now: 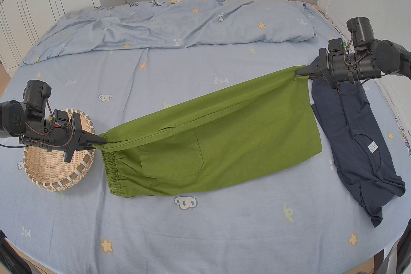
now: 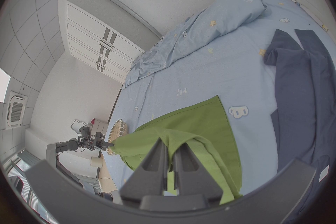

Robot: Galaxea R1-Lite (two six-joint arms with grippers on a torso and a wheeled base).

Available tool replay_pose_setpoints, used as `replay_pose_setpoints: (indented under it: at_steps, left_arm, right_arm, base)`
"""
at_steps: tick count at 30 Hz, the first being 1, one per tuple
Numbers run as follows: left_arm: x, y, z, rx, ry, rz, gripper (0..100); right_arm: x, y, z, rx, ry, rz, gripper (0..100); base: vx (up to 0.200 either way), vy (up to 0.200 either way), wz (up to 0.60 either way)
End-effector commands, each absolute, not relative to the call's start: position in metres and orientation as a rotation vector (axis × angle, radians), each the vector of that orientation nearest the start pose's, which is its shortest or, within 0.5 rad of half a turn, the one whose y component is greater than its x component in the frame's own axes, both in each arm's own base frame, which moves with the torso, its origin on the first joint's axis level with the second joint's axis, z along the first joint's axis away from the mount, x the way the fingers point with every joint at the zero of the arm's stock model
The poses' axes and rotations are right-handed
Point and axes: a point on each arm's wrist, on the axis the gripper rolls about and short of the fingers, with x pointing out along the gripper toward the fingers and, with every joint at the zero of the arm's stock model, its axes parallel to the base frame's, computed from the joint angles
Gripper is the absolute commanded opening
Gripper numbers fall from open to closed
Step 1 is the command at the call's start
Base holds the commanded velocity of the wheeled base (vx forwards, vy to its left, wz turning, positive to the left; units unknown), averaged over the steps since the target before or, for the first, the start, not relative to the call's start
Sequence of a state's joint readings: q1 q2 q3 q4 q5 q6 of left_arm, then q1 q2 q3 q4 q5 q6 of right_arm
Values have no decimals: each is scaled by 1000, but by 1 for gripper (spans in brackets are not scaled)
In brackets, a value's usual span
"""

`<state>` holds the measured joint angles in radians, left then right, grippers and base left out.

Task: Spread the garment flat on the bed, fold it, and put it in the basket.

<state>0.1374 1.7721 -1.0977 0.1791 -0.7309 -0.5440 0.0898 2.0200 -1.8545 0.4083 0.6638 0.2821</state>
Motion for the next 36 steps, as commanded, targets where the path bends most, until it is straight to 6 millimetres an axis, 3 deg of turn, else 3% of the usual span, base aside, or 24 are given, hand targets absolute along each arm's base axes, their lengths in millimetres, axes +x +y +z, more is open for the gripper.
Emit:
replay_pose_setpoints:
  at_steps: [1,10,20,24,25,26,36]
  left_arm:
    - [316,31,161,-876,954,-316,0]
    - [325,33,155,-880,962,-310,0]
    - [329,35,147,-858,974,-307,0]
    - [329,33,147,-848,978,-316,0]
    - [329,33,147,-848,978,-315,0]
    - [329,32,146,-847,979,-316,100]
    - [331,25,154,-837,968,-356,100]
  right_arm:
    - [413,52,247,435,694,645,0]
    - [427,54,229,433,714,644,0]
    - [437,60,227,429,700,660,0]
    - [442,64,218,433,725,660,0]
    - [443,64,217,434,725,660,100]
    - [443,66,216,434,729,662,100]
    - [448,69,204,439,760,660,100]
  base:
    - [0,0,0]
    - [0,0,0]
    - [0,0,0]
    - [0,0,0]
    - [0,0,0]
    - [0,0,0]
    - [0,0,0]
